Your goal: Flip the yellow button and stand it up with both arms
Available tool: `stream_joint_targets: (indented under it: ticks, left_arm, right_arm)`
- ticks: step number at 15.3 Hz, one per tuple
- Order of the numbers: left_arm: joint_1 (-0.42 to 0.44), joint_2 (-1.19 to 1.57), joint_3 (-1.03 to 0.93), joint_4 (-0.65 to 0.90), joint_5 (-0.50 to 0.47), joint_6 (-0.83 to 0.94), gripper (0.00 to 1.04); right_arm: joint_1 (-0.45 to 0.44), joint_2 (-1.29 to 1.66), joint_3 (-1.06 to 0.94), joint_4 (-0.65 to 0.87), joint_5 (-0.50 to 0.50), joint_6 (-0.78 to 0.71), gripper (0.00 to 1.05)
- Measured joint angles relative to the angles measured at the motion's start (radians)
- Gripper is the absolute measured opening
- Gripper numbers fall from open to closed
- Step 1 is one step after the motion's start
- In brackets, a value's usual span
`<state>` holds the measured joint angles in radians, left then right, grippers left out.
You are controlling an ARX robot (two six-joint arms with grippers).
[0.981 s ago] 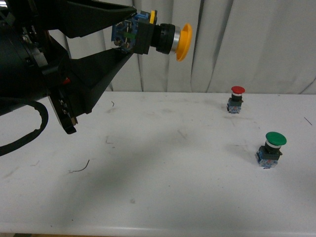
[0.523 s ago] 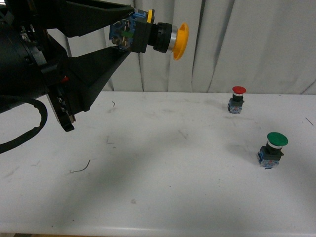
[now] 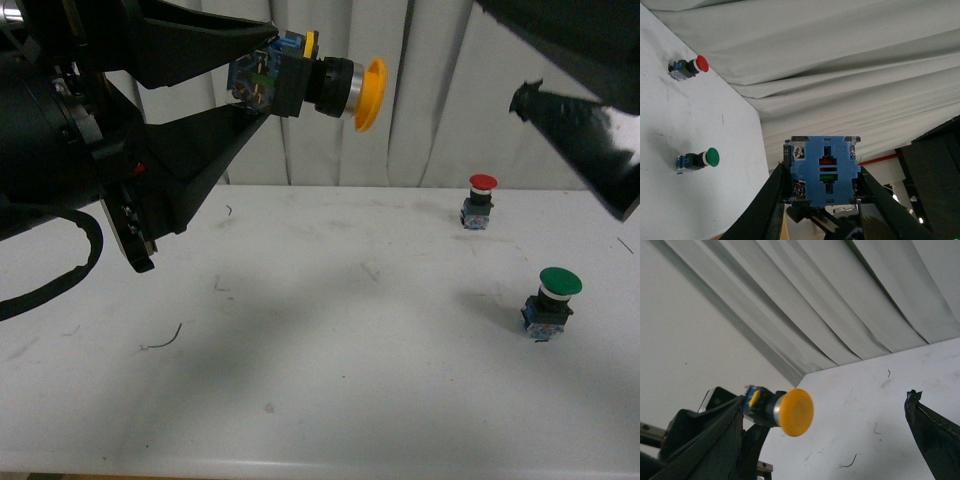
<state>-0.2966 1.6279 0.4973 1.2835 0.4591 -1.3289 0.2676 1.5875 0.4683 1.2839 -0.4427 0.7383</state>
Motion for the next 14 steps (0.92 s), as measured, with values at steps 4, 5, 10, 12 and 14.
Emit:
stream_joint_targets:
  ticks: [4, 5, 10, 12, 14]
  left_arm:
    - [0.003, 0.0, 0.0, 0.0, 0.002, 0.001, 0.35]
    - [0.005, 0.0, 0.0, 0.0, 0.002, 0.001, 0.35]
    - [0.011, 0.0, -0.002, 0.0, 0.005, 0.001, 0.35]
    - [0.011, 0.0, -0.006, 0.0, 0.005, 0.001, 0.35]
    - [0.01, 0.0, -0.007, 0.0, 0.005, 0.001, 0.35]
  right_arm:
    - [-0.014, 0.142, 0.089, 0.002, -0.028, 0.196, 0.98]
    - [-0.012, 0.175, 0.111, 0.0, -0.035, 0.267, 0.98]
    - [0.037, 0.263, 0.218, 0.0, -0.049, 0.567, 0.98]
    - [0.067, 0.272, 0.253, 0.002, -0.064, 0.615, 0.98]
    - [0.107, 0.282, 0.274, 0.003, -0.07, 0.634, 0.98]
